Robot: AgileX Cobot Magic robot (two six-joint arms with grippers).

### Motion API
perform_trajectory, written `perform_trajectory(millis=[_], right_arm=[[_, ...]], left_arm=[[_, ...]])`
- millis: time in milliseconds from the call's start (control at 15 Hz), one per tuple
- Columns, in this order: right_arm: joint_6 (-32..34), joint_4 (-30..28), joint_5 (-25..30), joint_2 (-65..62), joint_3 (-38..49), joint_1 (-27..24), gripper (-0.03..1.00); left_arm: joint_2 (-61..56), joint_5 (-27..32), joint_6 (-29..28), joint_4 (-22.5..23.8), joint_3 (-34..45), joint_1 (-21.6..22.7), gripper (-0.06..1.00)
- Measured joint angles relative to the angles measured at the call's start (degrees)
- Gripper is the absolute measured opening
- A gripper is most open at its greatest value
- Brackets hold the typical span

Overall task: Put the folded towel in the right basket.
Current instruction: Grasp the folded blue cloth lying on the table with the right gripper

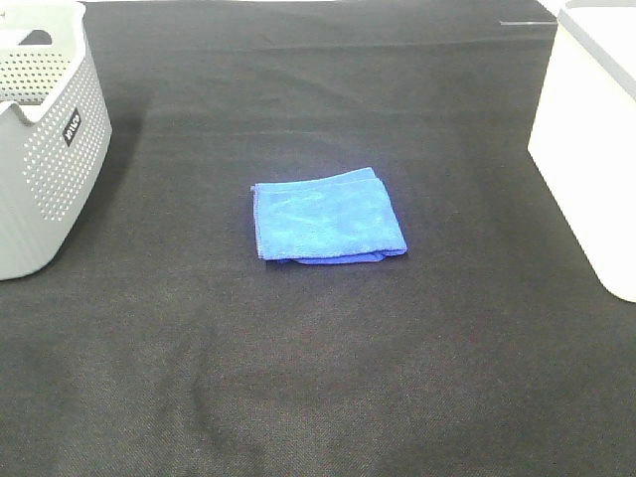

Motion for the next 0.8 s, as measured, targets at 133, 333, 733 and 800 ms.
perform_trajectory(millis=[133,333,733,800], right_arm=[[0.0,0.0,0.0,0.0,0.0,0.0,0.96],[0.0,0.0,0.0,0.0,0.0,0.0,0.96],[0.0,0.0,0.0,0.0,0.0,0.0,0.96],[0.0,0.0,0.0,0.0,0.0,0.0,0.96]], left_arm=[[0.0,0.0,0.0,0.0,0.0,0.0,0.99],[0.0,0.0,0.0,0.0,0.0,0.0,0.99],[0.0,0.0,0.0,0.0,0.0,0.0,0.99],[0.0,0.0,0.0,0.0,0.0,0.0,0.99]])
